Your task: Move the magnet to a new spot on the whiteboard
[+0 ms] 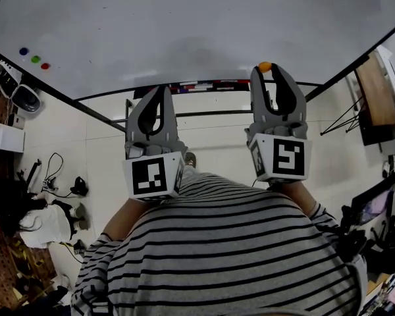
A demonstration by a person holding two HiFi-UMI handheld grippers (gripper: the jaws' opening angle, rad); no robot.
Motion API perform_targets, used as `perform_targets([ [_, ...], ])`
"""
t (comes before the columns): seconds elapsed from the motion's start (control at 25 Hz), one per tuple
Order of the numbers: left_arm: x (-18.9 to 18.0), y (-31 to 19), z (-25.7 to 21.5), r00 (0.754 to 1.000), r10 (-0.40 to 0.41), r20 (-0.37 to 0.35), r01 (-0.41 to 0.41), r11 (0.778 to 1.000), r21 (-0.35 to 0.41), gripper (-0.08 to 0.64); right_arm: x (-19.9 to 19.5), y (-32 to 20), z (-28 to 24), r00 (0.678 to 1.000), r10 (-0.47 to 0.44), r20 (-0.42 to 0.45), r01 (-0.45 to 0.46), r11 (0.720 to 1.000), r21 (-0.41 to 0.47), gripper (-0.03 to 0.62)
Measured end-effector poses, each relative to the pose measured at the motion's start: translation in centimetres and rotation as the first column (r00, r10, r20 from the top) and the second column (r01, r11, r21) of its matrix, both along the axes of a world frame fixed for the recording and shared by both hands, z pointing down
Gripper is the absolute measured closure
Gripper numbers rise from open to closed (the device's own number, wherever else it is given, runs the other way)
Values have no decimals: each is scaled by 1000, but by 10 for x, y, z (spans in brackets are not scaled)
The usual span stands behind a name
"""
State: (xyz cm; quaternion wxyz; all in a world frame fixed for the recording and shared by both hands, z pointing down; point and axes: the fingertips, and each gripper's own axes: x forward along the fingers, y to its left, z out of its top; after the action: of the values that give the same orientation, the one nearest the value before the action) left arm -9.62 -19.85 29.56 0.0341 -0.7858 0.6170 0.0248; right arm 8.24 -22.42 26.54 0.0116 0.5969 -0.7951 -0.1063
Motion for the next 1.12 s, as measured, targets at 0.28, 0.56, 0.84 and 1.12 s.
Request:
perform_targets([
  [0.28, 12, 48, -5, 998, 44, -37, -44, 999, -6, 545, -11, 41, -9, 997, -55, 50, 54, 998, 21, 468],
  [0.56, 18, 64, -12, 998, 47, -32, -47, 999, 16, 545, -9, 64, -20, 998, -53, 46, 50, 997, 50, 468],
  [0.84, 31, 74, -12, 998, 59, -26, -58, 998, 23, 545, 1, 76, -19, 998, -40, 39, 38, 998, 53, 468],
  [1.12, 27, 69, -6, 998, 49, -37, -48, 999, 7, 545, 2, 69, -11, 1000, -30, 0, 30, 999, 38, 468],
])
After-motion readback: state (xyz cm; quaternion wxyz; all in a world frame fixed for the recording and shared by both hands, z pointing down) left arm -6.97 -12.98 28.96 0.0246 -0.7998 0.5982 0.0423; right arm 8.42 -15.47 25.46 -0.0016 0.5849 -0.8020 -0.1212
